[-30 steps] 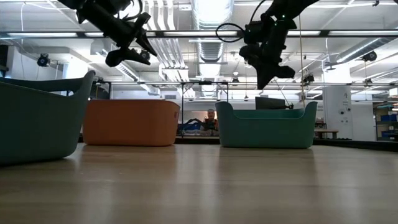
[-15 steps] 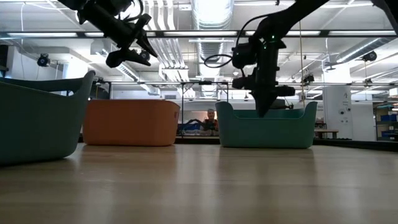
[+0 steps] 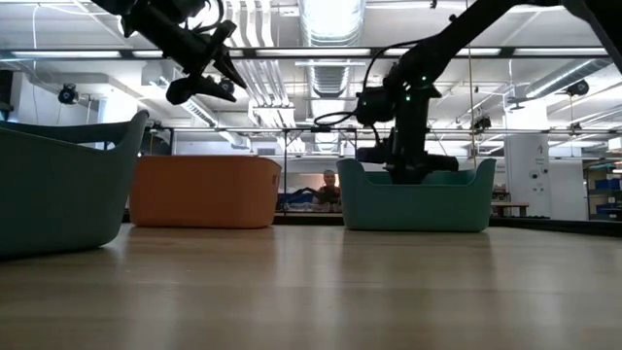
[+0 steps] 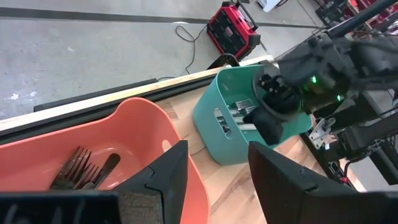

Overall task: Sort silverware by color (type)
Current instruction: Adjust the white forks in the green bin

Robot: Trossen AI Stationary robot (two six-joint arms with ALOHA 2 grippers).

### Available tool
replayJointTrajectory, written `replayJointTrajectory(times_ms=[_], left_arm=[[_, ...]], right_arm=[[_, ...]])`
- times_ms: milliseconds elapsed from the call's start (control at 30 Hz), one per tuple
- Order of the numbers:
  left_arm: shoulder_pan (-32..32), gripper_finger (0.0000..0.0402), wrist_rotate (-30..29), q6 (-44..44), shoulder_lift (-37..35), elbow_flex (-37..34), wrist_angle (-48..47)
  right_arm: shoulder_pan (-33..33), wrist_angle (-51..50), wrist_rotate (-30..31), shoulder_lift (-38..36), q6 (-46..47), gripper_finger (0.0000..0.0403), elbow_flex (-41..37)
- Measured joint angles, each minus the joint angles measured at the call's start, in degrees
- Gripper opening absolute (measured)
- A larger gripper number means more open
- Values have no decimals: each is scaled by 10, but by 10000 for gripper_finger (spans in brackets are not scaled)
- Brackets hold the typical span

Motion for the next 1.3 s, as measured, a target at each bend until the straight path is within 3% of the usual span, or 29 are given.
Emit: replayJointTrajectory(times_ms=[300, 900, 1300], left_arm=[[0, 151, 0, 9, 0, 0, 0], [1, 151, 0, 9, 0, 0, 0], [1, 151, 0, 11, 0, 0, 0]], right_arm=[[-3, 111, 6, -38, 54, 9, -83], [-12, 133, 48, -12, 25, 9, -70], [-12, 138, 44, 13, 13, 9, -71]])
